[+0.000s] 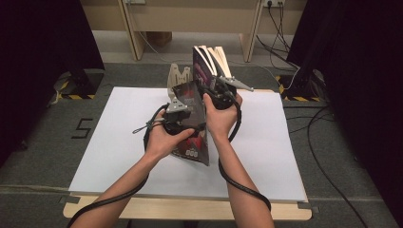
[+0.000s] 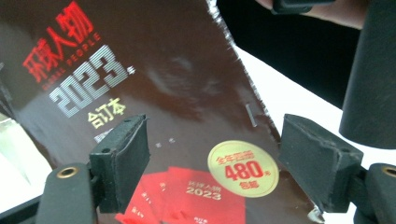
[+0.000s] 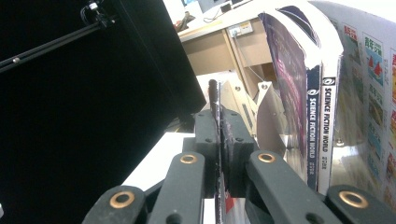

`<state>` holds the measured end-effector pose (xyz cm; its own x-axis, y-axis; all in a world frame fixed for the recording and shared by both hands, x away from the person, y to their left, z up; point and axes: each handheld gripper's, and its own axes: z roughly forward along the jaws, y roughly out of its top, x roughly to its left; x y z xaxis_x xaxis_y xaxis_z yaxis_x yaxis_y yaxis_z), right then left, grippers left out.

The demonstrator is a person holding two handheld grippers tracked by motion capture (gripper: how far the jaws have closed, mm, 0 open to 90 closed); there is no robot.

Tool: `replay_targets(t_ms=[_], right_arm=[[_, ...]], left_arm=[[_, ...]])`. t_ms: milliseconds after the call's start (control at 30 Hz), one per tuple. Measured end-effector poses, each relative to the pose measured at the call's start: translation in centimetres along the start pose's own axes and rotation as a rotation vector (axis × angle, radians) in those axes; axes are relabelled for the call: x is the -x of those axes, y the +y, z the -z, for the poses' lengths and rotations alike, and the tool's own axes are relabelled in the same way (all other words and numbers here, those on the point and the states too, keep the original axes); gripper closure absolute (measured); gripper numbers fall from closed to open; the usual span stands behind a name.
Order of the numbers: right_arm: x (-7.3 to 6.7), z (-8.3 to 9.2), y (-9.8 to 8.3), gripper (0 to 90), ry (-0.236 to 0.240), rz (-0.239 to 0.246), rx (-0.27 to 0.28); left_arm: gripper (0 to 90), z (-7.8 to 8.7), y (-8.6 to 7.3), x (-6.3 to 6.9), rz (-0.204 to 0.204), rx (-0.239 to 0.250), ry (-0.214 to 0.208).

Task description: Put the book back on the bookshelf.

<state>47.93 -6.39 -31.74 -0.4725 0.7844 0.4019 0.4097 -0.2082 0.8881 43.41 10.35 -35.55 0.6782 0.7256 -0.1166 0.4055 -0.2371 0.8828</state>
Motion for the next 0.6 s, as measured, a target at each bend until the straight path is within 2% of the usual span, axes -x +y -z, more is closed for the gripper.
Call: replay_targets(t_ms=[400, 600], right_arm=[[0.0, 0.0, -0.2, 87.2, -0.003, 0.002, -0.008], [-0.2, 0.0, -0.4, 87.1, -0.007, 0.01, -0.012]], left_arm=[[23.2, -1.1, 0.6, 0.5, -0.02, -0.019, 0.016], [24.4, -1.6, 1.0, 0.4, -0.011, -0.018, 0.02]])
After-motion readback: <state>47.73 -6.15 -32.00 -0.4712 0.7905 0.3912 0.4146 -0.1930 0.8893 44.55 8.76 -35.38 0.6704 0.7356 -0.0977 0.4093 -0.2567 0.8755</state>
